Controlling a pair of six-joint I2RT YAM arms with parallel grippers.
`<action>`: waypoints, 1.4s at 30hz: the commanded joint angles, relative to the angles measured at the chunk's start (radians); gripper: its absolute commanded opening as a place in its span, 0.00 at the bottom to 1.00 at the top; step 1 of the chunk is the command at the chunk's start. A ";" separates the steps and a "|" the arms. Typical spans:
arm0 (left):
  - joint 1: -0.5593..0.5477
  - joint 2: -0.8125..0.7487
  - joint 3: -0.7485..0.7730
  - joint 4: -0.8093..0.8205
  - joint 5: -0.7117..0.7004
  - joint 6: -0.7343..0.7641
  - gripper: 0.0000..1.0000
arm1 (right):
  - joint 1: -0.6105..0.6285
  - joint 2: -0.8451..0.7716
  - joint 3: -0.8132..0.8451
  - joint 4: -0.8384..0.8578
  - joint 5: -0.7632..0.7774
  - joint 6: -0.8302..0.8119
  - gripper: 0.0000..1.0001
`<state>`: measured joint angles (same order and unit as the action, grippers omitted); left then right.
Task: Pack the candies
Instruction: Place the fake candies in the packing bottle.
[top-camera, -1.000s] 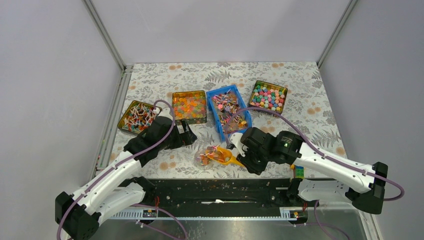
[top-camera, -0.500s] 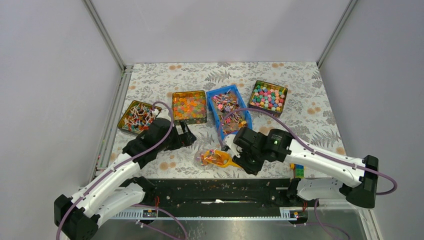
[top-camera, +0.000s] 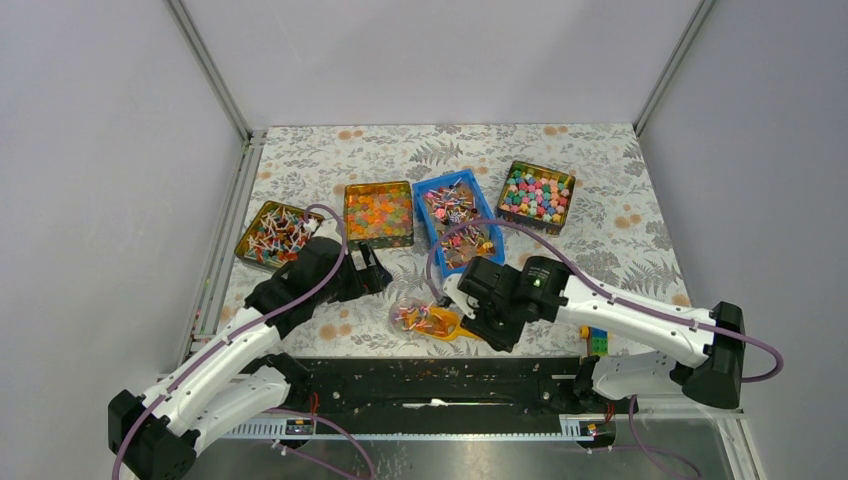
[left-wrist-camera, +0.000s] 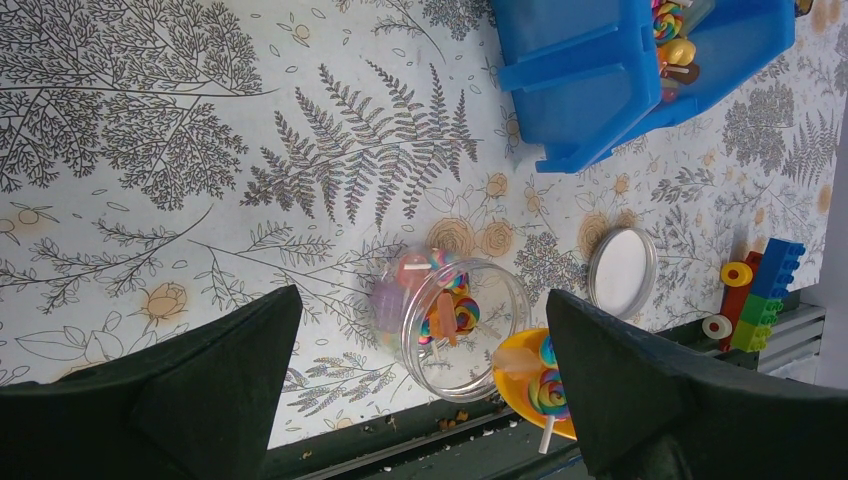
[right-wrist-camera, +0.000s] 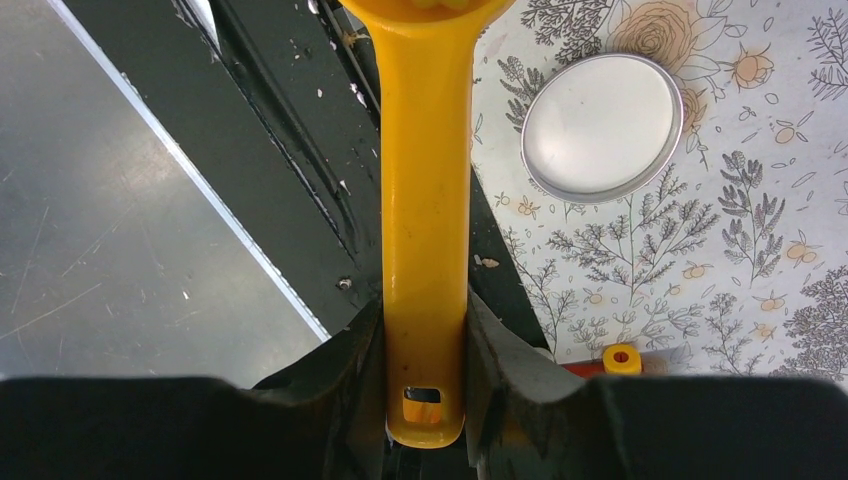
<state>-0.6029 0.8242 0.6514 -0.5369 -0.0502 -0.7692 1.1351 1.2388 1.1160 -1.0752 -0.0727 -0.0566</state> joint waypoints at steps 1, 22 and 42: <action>-0.001 -0.014 0.000 0.030 -0.019 -0.007 0.97 | 0.018 0.027 0.072 -0.033 -0.009 -0.023 0.00; -0.001 -0.017 0.005 0.017 -0.011 0.003 0.97 | 0.023 0.168 0.205 -0.164 0.014 0.005 0.00; -0.001 -0.025 0.006 0.015 -0.008 0.002 0.97 | 0.023 0.239 0.289 -0.256 0.011 0.030 0.00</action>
<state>-0.6029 0.8181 0.6495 -0.5377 -0.0498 -0.7685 1.1465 1.4677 1.3594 -1.2770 -0.0650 -0.0288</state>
